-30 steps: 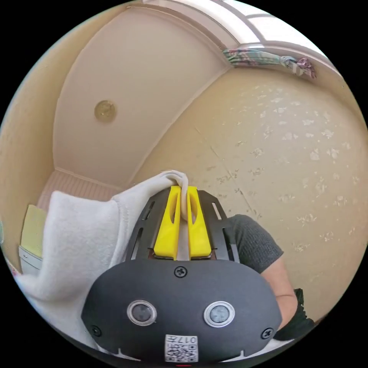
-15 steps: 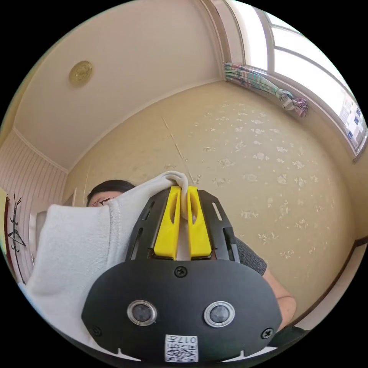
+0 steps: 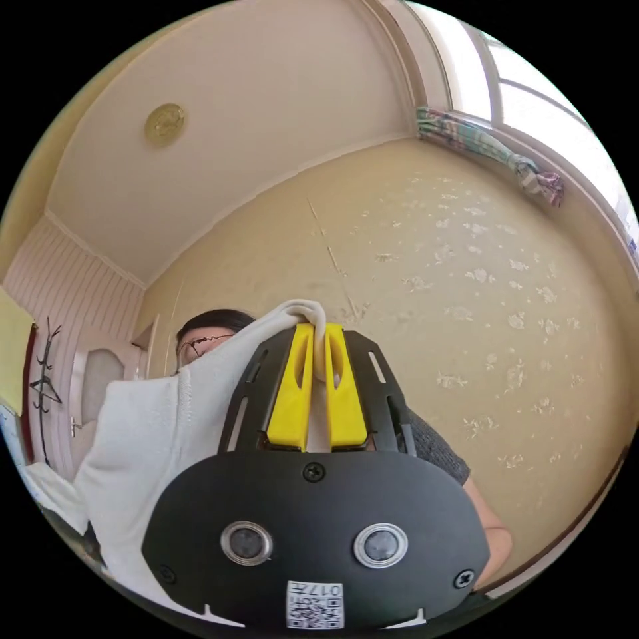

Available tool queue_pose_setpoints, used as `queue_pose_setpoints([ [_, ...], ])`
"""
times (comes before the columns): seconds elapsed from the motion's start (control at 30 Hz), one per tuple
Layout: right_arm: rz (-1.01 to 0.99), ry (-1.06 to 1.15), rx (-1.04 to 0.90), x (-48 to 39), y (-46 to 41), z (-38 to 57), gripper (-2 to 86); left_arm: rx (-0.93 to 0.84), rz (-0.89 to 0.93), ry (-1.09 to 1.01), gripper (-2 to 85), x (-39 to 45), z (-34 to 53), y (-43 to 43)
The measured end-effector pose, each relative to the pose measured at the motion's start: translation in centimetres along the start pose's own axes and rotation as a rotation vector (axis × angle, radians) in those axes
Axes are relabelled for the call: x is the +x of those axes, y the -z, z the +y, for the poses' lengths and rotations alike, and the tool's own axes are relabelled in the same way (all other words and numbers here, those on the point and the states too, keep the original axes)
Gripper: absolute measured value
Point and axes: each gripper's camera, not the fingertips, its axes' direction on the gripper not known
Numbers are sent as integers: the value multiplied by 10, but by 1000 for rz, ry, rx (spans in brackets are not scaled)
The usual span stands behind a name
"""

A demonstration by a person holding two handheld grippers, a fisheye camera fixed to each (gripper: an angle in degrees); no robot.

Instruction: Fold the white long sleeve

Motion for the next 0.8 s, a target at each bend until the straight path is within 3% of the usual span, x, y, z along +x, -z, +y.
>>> queue_pose_setpoints([
  [0.17, 481, 77, 402, -110, 121, -27, 38, -232, -557, -24, 14, 52, -38, 10],
  [0.3, 681, 59, 754, -210, 192, -34, 38, -398, -1149, 205, 10, 41, -67, 44],
  [0.4, 754, 148, 901, -268, 199, -36, 38, -542, -1333, 290, 5, 8, -68, 53],
  [0.47, 826, 188, 974, -298, 187, -39, 39, -562, -1357, 282, 3, -10, -65, 52],
  [0.63, 948, 346, 1165, -358, 153, -33, 38, -369, -1359, 109, 2, -25, -52, 42],
  [0.7, 990, 356, 1187, -371, 147, -35, 38, -262, -1456, 14, 2, -32, -41, 26],
  [0.8, 1055, 385, 1185, -379, 139, -42, 38, -236, -1661, -137, 2, -53, -31, -8],
])
